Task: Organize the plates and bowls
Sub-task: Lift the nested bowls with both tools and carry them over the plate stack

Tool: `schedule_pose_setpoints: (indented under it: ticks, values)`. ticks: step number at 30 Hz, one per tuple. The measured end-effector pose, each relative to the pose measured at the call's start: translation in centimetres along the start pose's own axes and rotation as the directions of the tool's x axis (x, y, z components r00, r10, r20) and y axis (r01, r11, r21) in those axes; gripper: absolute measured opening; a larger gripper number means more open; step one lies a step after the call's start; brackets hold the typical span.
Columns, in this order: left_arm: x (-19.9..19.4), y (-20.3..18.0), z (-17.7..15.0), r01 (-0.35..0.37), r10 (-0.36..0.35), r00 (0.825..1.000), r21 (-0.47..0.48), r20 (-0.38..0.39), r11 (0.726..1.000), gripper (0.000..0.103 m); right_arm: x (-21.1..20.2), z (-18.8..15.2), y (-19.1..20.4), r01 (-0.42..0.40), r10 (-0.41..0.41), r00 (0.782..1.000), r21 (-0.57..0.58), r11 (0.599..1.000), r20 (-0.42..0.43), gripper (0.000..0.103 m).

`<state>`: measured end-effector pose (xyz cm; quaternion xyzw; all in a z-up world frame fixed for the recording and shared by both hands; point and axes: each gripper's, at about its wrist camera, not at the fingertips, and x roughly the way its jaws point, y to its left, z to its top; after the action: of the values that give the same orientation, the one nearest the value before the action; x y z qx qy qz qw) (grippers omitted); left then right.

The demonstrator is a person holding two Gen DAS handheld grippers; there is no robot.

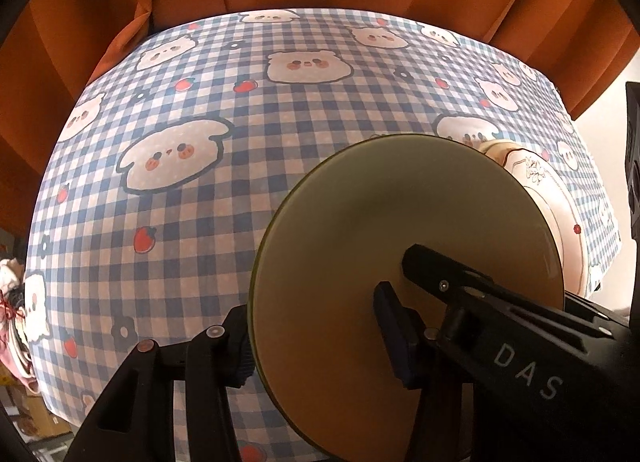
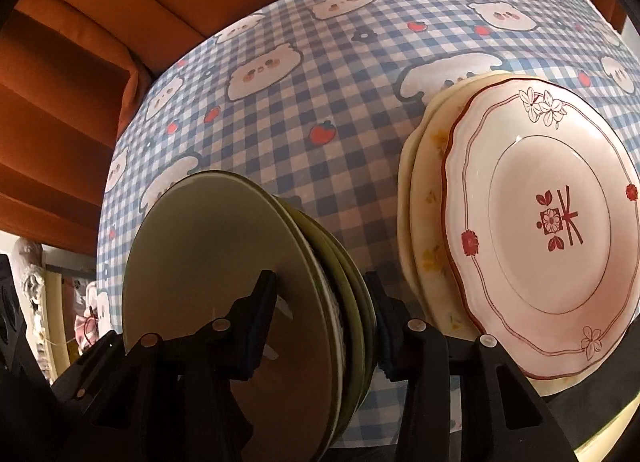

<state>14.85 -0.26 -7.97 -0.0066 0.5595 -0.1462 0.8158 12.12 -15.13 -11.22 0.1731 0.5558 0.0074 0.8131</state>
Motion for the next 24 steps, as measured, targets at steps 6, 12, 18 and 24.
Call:
schedule_pose_setpoints:
  ticks: [6,12,18,24]
  values:
    - [0.0,0.1,0.0,0.019,-0.018,1.0,0.009,-0.003,1.0,0.05,-0.1,0.0,0.1,0.004,-0.004,1.0,0.002,1.0,0.009,0.045]
    - [-0.4,0.4,-0.4,0.031,-0.031,0.999,-0.008,-0.012,0.999,0.05,-0.4,-0.3,0.6,0.035,-0.034,0.999,-0.03,0.999,0.017,0.046]
    - [-2.0,1.0,-0.5,0.037,-0.036,0.999,-0.03,0.024,0.999,0.05,-1.2,-0.4,1.5,0.04,-0.038,0.999,-0.048,0.998,0.034,0.046]
    - [-4.3,2.0,0.0,0.057,-0.055,0.997,-0.036,0.056,0.998,0.05,-3.1,-0.5,3.1,0.045,-0.04,0.996,-0.06,0.997,0.079,0.046]
